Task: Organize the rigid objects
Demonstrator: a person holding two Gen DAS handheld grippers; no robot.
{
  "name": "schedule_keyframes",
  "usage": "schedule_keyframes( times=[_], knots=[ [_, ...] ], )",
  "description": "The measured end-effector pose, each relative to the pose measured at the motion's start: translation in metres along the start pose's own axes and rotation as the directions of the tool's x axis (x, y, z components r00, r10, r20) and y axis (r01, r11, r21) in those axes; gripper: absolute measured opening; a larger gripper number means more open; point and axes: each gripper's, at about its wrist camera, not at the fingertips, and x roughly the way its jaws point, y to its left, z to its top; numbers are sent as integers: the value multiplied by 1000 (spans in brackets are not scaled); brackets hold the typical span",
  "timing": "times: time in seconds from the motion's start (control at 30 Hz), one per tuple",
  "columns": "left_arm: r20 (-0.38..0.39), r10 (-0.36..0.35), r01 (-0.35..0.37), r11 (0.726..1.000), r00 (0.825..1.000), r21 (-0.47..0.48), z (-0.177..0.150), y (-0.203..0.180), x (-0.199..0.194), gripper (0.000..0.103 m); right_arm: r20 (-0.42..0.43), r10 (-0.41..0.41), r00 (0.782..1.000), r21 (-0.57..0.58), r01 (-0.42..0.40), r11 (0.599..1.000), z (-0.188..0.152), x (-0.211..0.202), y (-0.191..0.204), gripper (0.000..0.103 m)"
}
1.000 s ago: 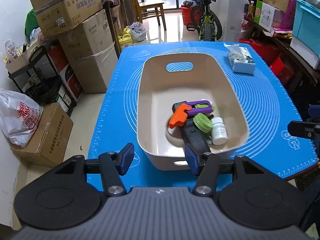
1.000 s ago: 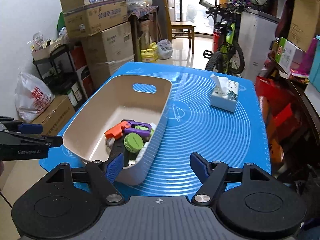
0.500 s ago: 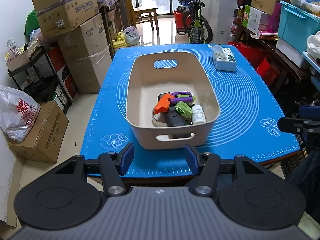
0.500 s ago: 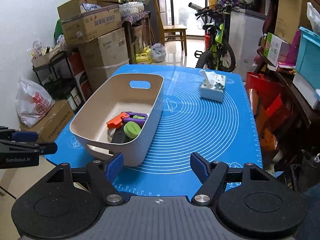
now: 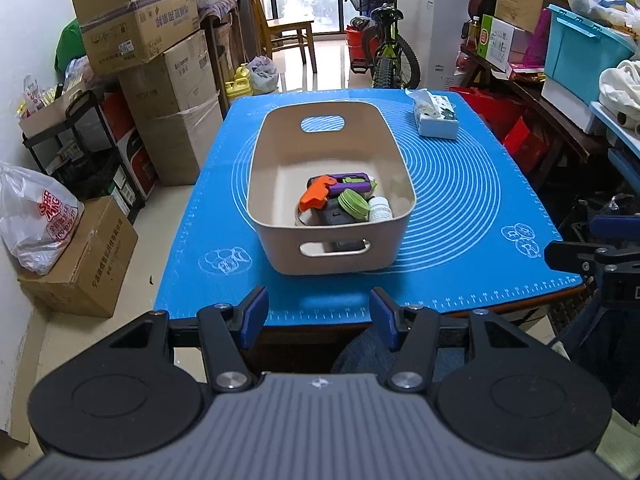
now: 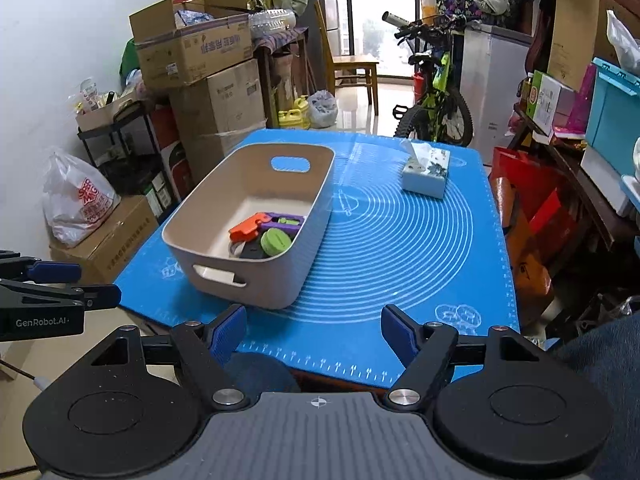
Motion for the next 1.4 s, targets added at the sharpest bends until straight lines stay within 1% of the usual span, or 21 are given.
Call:
schedule_keyframes(
  times=[0.33, 1.4],
  knots=[
    [-11, 9, -9, 1000, 1000, 9, -7, -1, -6, 57, -9, -16, 1000, -1, 16, 1000, -12, -12, -3, 78],
    [-16, 5, -5, 1000, 1000, 24, -9, -5, -6, 57, -22, -32, 999, 21, 33, 999, -16, -11, -4, 78]
  ],
)
